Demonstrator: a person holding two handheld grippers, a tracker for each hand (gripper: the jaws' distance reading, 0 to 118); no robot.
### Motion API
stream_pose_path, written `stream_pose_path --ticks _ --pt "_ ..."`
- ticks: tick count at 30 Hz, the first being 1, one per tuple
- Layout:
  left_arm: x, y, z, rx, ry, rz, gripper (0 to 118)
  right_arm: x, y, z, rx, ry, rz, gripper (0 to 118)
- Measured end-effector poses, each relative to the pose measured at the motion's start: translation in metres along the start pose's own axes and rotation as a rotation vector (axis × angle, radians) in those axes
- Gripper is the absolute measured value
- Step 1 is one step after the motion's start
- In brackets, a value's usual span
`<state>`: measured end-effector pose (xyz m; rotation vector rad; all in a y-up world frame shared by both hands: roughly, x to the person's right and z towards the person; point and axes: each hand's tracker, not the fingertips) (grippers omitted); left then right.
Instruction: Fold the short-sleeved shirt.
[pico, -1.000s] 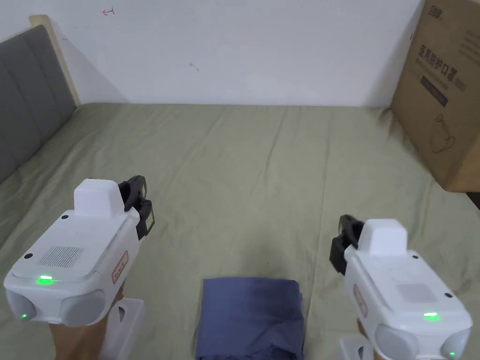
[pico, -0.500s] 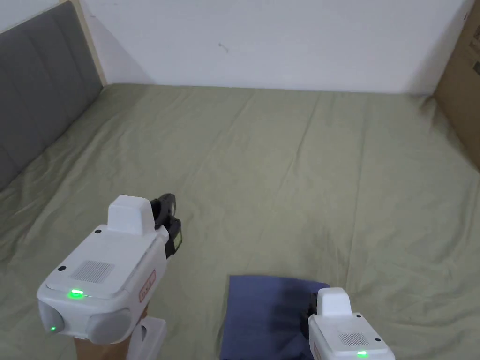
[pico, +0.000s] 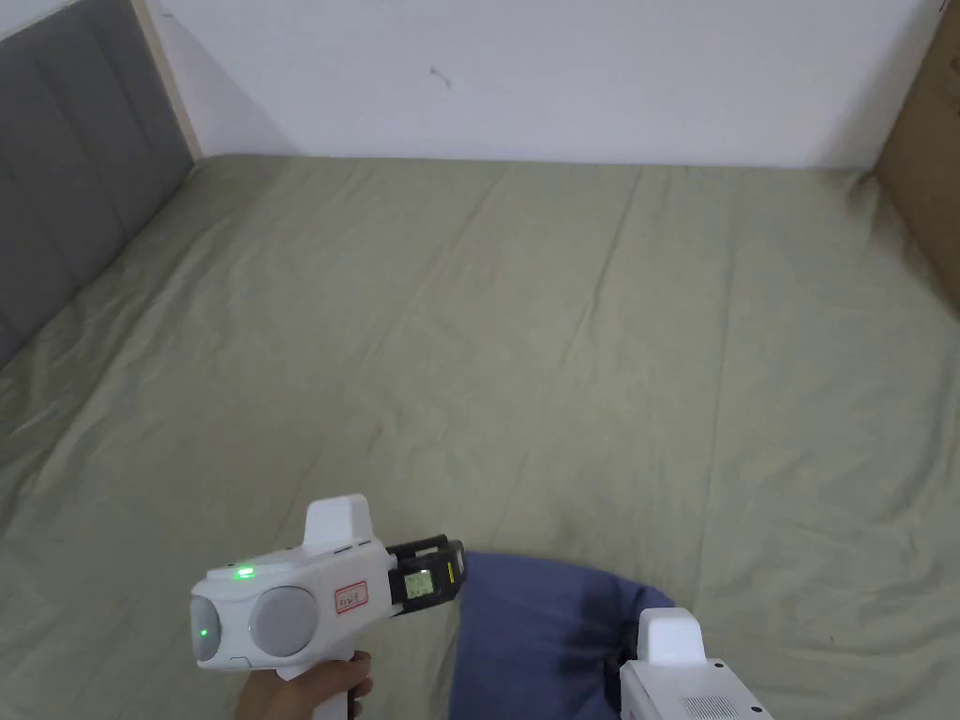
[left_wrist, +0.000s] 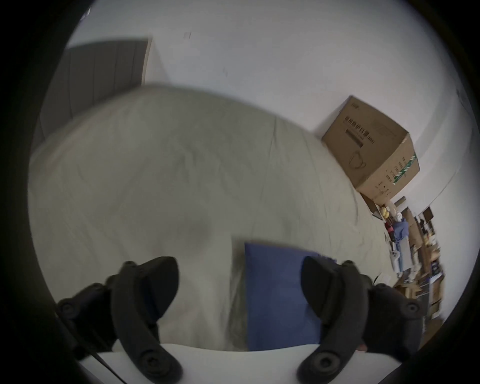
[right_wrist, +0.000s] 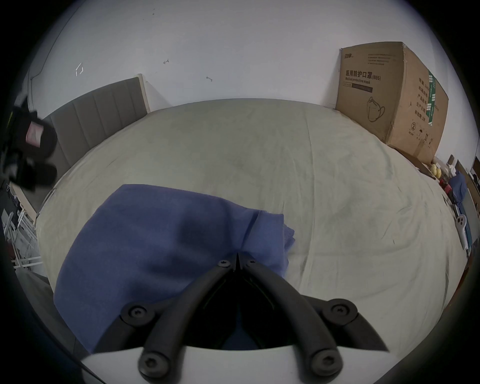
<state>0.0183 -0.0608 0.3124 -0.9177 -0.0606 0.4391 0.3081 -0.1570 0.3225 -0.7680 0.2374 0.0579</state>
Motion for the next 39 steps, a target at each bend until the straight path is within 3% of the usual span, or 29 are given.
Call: stream_pose_path --ticks 6,8,10,12,15,19,28,33,39 --pt "-0.016 -0.007 -0.046 -0.190 -0.156 0.124 103 0.001 -0.001 0.001 0.001 0.009 0.013 0" --pt "-0.017 -0.008 -0.058 -0.253 -0.176 0.132 97 0.001 0.000 0.001 0.001 0.013 0.020 0" --pt "-0.015 -0.011 -0.068 -0.281 -0.172 0.107 79 0.003 0.001 0.000 -0.001 0.021 0.034 0" --pt "-0.012 -0.015 -0.077 -0.315 -0.192 0.065 69 0.003 0.001 0.000 0.000 0.026 0.041 0" --pt "-0.010 -0.018 -0.082 -0.335 -0.249 0.098 36 0.004 0.001 0.000 0.000 0.030 0.045 0" --pt "-0.012 -0.018 -0.079 -0.326 -0.260 0.097 17 0.005 0.003 0.002 -0.002 0.036 0.040 0" --pt "-0.021 0.015 -0.042 -0.226 -0.240 -0.030 12 0.002 0.037 0.038 0.121 0.055 0.044 0" --pt "-0.075 0.063 -0.011 -0.173 -0.087 -0.129 12 -0.009 0.066 0.057 0.209 0.061 0.119 0" --pt "-0.169 0.127 0.028 -0.129 0.151 -0.160 12 -0.027 0.088 0.055 0.245 0.082 0.139 0"
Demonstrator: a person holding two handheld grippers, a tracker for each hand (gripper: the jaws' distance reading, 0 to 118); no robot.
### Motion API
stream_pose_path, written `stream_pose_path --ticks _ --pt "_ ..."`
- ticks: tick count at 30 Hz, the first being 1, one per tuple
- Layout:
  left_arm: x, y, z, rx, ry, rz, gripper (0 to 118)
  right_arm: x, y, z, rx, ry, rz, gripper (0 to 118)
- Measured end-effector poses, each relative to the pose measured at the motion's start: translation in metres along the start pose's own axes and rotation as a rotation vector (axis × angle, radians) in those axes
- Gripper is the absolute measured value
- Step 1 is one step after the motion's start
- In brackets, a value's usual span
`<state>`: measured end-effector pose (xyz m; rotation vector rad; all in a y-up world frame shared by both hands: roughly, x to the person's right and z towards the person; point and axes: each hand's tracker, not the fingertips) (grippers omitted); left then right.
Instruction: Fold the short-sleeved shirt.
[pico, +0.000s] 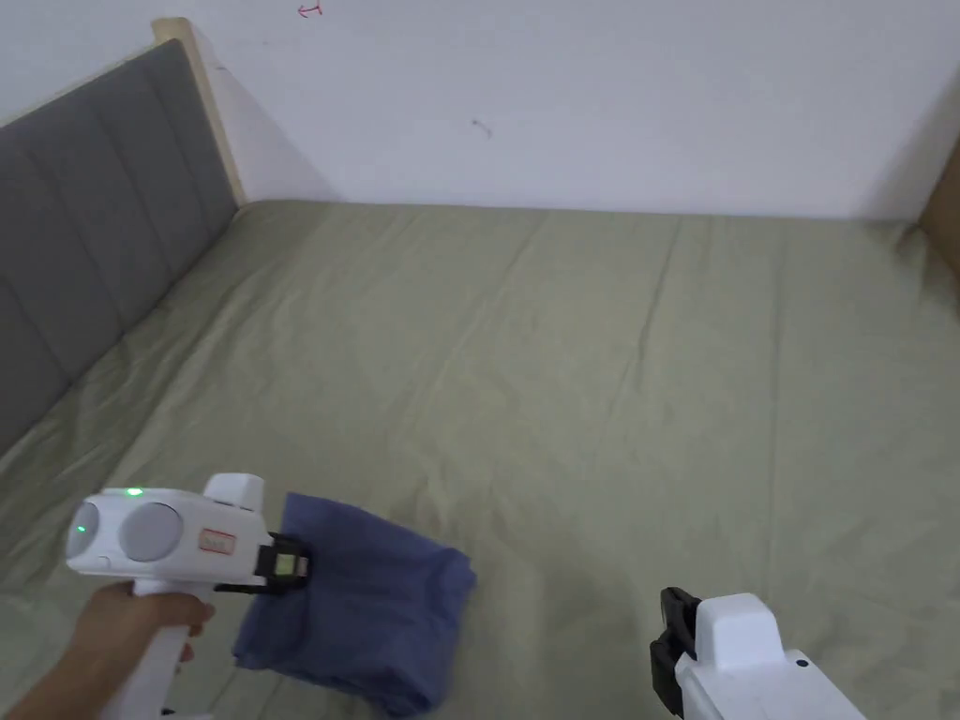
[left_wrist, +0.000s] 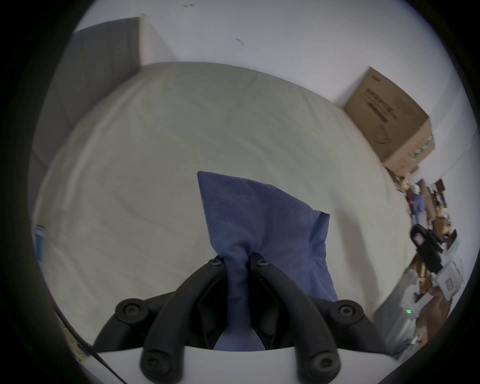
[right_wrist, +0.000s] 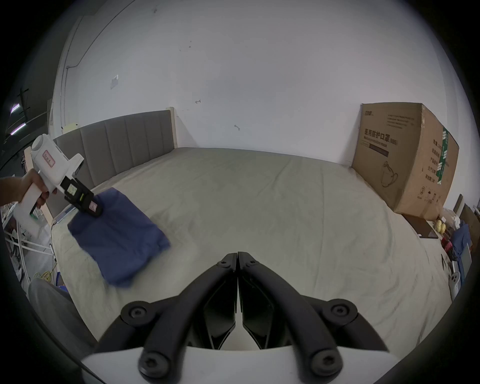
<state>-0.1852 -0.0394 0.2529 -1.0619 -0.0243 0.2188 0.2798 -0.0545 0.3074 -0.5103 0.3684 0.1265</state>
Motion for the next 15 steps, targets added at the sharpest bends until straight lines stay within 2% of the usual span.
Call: stream_pose_path --ticks 4,9,15 --pt "-0.076 0.021 0.015 -0.001 0.122 0.056 12 -0.012 0.011 -0.012 0.007 0.018 0.001 0" --pt "-0.141 0.029 0.029 -0.038 0.235 0.118 12 -0.022 0.021 -0.030 0.007 0.034 0.008 0" --pt "-0.173 0.017 0.006 -0.087 0.236 0.202 12 -0.023 0.023 -0.053 -0.020 0.046 -0.001 0"
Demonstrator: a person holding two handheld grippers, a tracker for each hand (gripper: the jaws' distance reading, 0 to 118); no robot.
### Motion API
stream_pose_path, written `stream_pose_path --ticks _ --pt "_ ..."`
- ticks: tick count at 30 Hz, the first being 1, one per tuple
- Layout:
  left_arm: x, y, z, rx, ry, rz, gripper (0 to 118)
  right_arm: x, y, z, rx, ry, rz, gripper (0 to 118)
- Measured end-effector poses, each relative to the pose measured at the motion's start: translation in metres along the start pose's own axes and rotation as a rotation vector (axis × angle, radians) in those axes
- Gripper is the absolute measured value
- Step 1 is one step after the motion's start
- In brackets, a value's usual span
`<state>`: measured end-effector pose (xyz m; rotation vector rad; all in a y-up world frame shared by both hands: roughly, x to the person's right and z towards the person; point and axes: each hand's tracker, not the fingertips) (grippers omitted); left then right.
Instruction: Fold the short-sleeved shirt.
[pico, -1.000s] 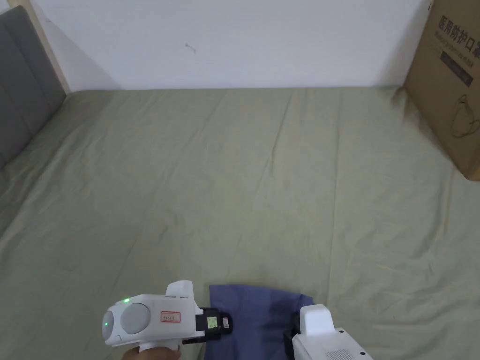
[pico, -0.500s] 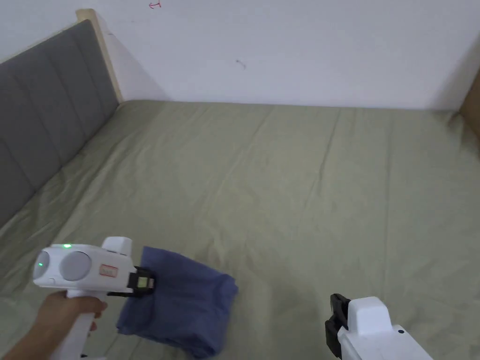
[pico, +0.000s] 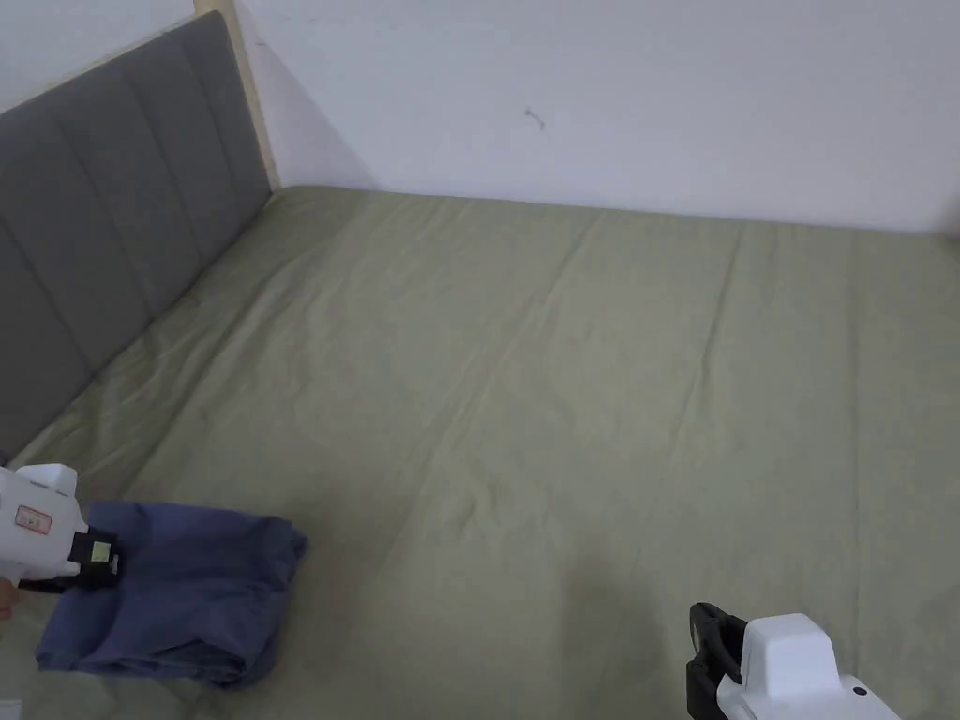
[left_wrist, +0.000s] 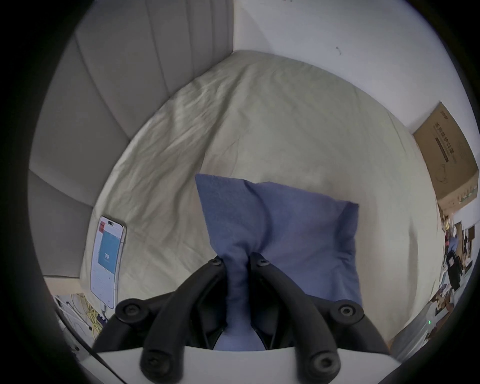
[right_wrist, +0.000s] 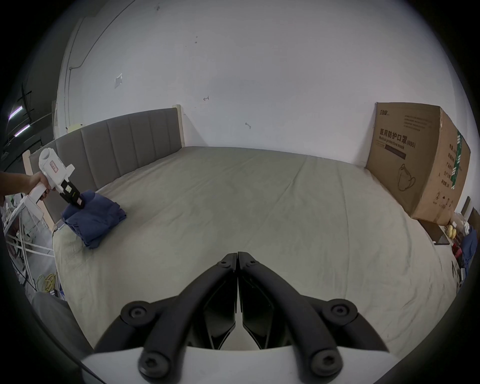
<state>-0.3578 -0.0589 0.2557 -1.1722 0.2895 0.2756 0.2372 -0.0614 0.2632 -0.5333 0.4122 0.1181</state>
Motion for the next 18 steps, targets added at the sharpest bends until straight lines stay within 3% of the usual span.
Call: stream_pose_path --ticks 3,4,5,7,8,10,11,18 --pt "0.006 -0.003 -0.013 -0.022 0.031 -0.004 14 0.002 0.001 -0.003 -0.013 -0.006 0.007 0" --pt "0.009 -0.004 -0.013 -0.023 0.036 0.000 19 0.004 0.001 -0.003 -0.013 -0.005 -0.002 0" --pt "0.010 -0.004 -0.011 -0.019 0.035 0.006 32 0.005 0.002 -0.002 -0.013 -0.006 -0.008 0" --pt "0.014 -0.002 -0.004 -0.013 0.047 0.020 36 0.010 0.004 0.002 -0.007 -0.010 -0.014 0" --pt "0.017 -0.002 0.001 0.000 0.047 0.024 47 0.012 0.006 0.005 -0.003 -0.012 -0.014 0" --pt "0.027 -0.003 0.019 0.061 0.031 0.044 79 0.019 0.010 0.014 0.014 -0.020 -0.024 0" --pt "0.030 -0.001 0.027 0.086 0.031 0.048 86 0.023 0.012 0.019 0.024 -0.023 -0.031 0" --pt "0.088 -0.003 0.121 0.358 -0.018 -0.004 90 0.058 0.045 0.071 0.142 -0.089 -0.058 0"
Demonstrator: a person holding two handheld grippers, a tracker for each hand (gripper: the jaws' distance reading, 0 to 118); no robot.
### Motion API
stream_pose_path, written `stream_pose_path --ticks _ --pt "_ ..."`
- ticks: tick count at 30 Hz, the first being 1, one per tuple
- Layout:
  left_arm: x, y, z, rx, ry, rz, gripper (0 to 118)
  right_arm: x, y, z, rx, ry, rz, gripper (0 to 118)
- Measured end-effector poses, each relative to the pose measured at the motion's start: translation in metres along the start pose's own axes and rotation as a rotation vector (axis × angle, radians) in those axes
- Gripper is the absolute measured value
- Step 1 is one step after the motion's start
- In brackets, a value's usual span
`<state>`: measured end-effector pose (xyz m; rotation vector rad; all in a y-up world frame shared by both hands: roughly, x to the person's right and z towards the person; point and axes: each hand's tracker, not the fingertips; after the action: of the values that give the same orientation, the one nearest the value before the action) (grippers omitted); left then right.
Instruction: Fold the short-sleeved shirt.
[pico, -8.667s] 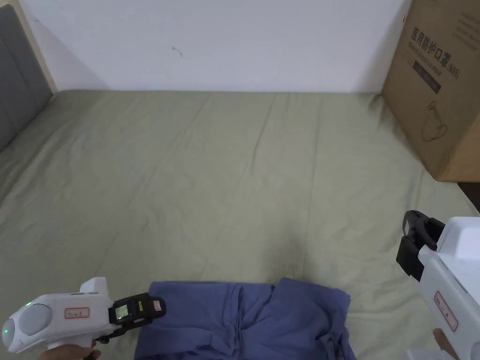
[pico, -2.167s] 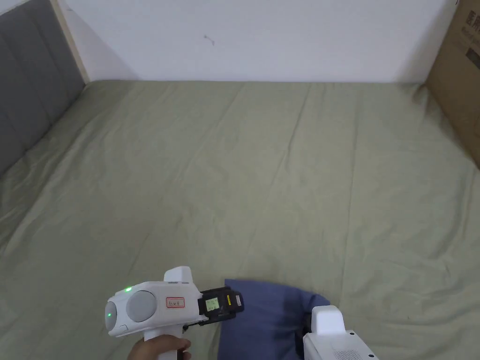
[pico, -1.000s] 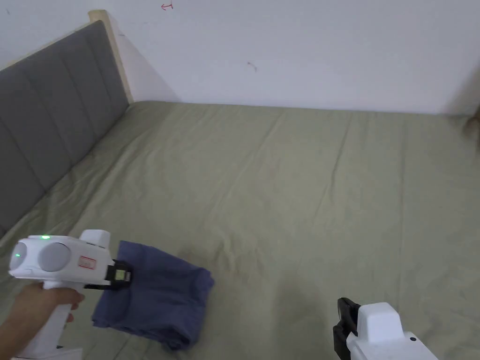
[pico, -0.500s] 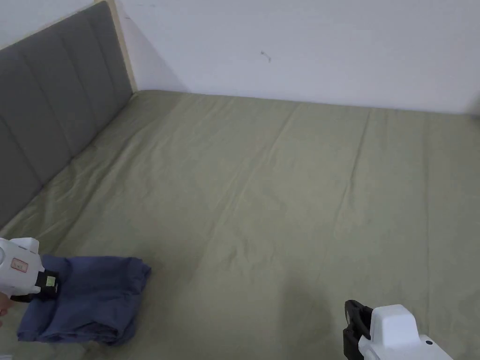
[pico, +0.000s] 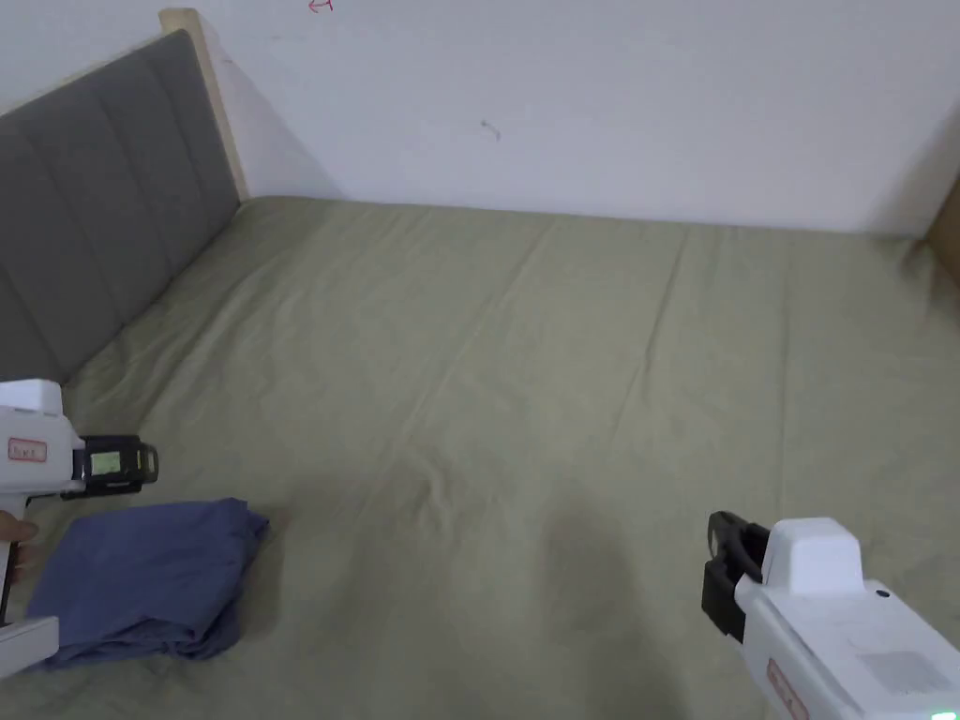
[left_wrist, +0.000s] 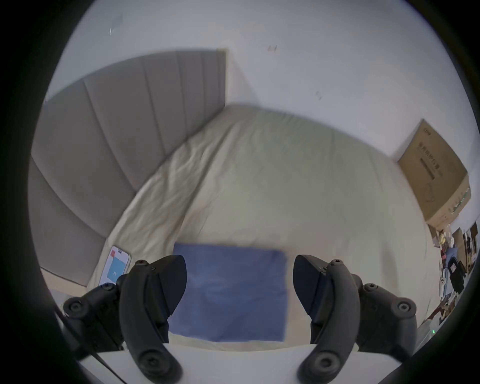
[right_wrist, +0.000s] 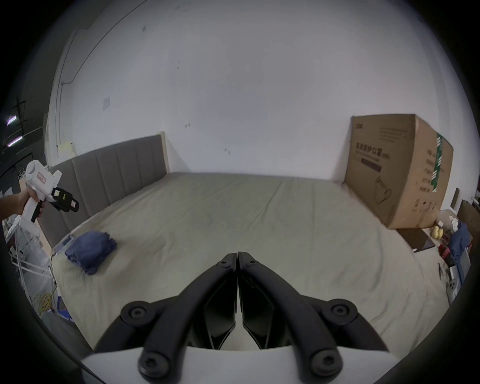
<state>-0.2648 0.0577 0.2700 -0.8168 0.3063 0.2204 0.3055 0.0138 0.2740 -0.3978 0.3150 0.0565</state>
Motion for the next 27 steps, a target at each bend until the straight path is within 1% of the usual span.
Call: stream_pose_path --ticks 2,4,6,10,13,18,21,24,27 --pt "0.019 0.004 0.029 0.087 -0.013 -0.012 90 0.012 0.016 0.015 0.043 -0.025 0.001 0" --pt "0.044 0.002 0.066 0.227 -0.026 -0.002 90 0.023 0.033 0.034 0.097 -0.059 0.004 0" --pt "0.067 -0.003 0.096 0.342 -0.022 -0.023 90 0.033 0.049 0.051 0.133 -0.088 0.011 0" --pt "0.117 -0.017 0.149 0.523 -0.024 -0.078 90 0.054 0.076 0.087 0.202 -0.143 0.030 0" --pt "0.152 -0.033 0.175 0.618 -0.032 -0.094 90 0.068 0.088 0.110 0.247 -0.163 0.028 0" --pt "0.206 -0.065 0.193 0.751 -0.048 -0.131 90 0.086 0.094 0.138 0.308 -0.204 0.036 0" --pt "0.234 -0.083 0.188 0.814 -0.026 -0.146 90 0.093 0.093 0.149 0.325 -0.218 0.029 0" --pt "0.259 -0.097 0.184 0.833 -0.025 -0.164 90 0.096 0.089 0.155 0.337 -0.238 0.032 0" --pt "0.278 -0.109 0.179 0.847 -0.064 -0.171 89 0.099 0.085 0.159 0.342 -0.243 0.032 0"
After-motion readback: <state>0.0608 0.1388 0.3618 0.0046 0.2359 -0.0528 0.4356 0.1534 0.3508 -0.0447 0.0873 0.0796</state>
